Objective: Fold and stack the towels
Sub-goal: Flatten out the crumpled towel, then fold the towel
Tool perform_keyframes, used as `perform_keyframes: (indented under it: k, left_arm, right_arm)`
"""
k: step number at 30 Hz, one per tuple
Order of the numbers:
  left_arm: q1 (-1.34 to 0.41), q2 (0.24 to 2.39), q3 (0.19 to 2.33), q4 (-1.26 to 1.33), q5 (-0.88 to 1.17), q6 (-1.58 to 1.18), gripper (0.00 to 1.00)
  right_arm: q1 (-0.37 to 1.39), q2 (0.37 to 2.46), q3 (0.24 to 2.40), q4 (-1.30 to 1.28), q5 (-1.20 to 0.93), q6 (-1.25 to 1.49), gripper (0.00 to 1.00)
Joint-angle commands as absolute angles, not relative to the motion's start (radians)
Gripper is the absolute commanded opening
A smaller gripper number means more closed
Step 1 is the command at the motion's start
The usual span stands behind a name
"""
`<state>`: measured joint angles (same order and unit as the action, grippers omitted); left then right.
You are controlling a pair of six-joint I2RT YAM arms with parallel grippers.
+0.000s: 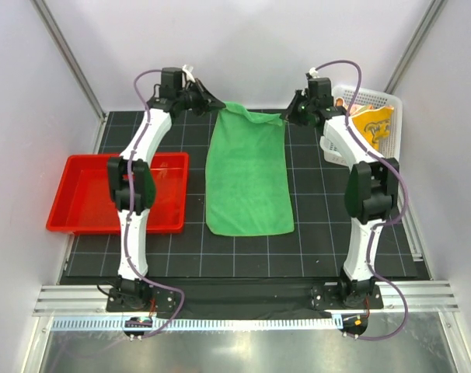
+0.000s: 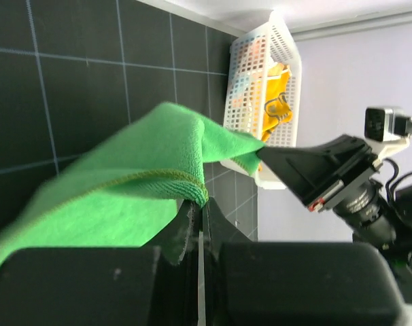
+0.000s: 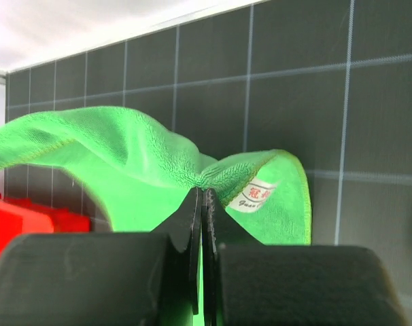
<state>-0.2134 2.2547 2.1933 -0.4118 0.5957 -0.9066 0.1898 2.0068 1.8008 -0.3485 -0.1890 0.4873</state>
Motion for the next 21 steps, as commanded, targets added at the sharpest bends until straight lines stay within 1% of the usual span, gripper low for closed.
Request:
perform_keyframes:
  k: [1, 3, 7, 13, 16, 17, 21]
  left_arm:
    - [-0.193, 2.318, 2.283, -0.256, 0.726, -0.931, 0.00]
    - [-0.186, 2.333, 2.283, -0.201, 0.738, -0.939, 0.00]
    - [-0.172, 2.326, 2.260, -0.192, 0.715, -0.934, 0.00]
    - [-0.169, 2.278, 2.180, -0.184, 0.735, -0.942, 0.00]
    - [-0.169, 2.235, 2.129, -0.253, 0.715, -0.916, 0.00]
    - [-0.169, 2.226, 2.117, -0.320, 0.706, -0.896, 0.00]
    - [-0.169, 2.163, 2.015, -0.431, 0.670, -0.787, 0.00]
  right_arm:
    - [0.152, 2.037, 1.933, -0.194, -0.322, 0.472, 0.01]
    - [0.138, 2.059, 1.957, -0.181, -0.354, 0.465, 0.01]
    - [0.135, 2.069, 1.983, -0.208, -0.345, 0.440, 0.01]
    - [0.130, 2.036, 1.945, -0.241, -0.357, 0.445, 0.01]
    - [0.132, 1.996, 1.907, -0.293, -0.345, 0.449, 0.01]
    - [0.132, 1.985, 1.895, -0.307, -0.344, 0.448, 0.01]
    - [0.132, 1.921, 1.820, -0.386, -0.330, 0.446, 0.01]
